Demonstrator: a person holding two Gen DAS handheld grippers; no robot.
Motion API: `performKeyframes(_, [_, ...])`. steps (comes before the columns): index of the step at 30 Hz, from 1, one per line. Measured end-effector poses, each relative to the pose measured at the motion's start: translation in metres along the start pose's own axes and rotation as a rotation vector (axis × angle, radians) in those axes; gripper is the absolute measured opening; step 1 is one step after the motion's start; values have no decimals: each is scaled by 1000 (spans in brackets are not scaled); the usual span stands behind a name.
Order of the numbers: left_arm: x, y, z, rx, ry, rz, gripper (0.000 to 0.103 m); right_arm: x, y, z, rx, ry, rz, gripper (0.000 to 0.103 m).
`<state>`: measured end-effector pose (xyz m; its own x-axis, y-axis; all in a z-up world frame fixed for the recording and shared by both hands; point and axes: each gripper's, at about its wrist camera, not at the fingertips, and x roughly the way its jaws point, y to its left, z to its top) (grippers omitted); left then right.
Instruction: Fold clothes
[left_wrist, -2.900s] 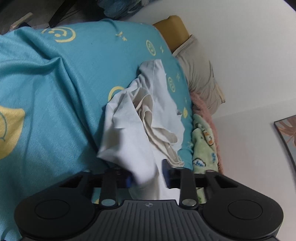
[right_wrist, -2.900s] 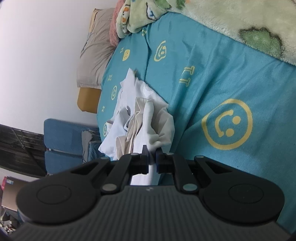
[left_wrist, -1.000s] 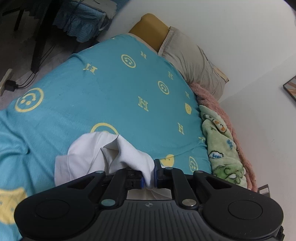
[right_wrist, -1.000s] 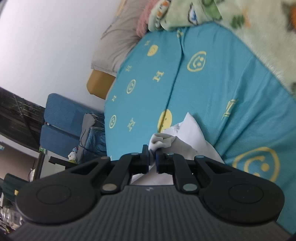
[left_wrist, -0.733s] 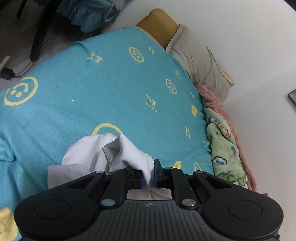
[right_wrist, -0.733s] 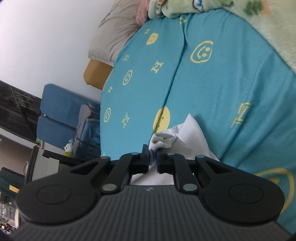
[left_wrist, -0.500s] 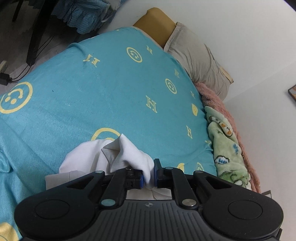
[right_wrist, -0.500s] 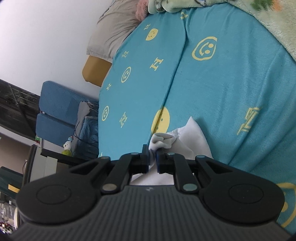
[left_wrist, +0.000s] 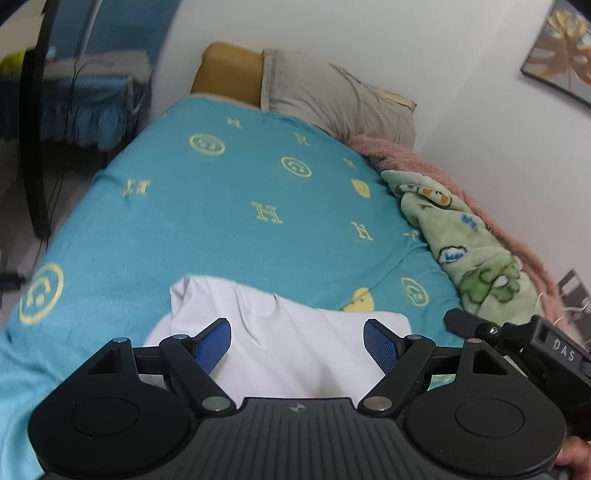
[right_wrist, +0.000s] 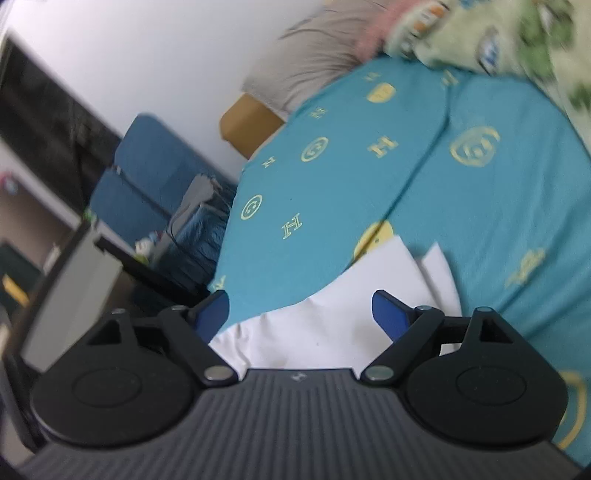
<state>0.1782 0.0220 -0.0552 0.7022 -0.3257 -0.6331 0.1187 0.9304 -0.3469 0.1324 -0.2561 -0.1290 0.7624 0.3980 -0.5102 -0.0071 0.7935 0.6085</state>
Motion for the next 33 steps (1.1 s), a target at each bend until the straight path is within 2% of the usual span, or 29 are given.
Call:
performKeyframes(3, [17, 3, -2, 53, 10, 65, 81, 22, 4, -5, -167, 35, -136, 77])
performKeyframes(5, [29, 8, -4, 60, 32, 80, 81, 37, -1, -11, -224, 61, -180, 77])
performKeyframes(9, [53, 14, -9, 104, 82, 124, 81, 49, -4, -17, -256, 93, -197, 77])
performKeyframes(13, [60, 12, -14, 135, 87, 151, 81, 55, -3, -23, -299, 106, -212, 77])
performKeyframes(17, [47, 9, -20, 146, 75, 150, 81, 51, 1, -27, -315, 108, -219, 76])
performKeyframes(25, [-16, -13, -49, 216, 50, 115, 81, -10, 28, -43, -315, 74, -221, 76])
performKeyframes(28, [-26, -19, -63, 232, 71, 143, 81, -28, 36, -57, -327, 93, -233, 76])
performKeyframes(33, [-26, -16, -79, 186, 110, 180, 81, -28, 38, -78, -347, 176, -273, 75])
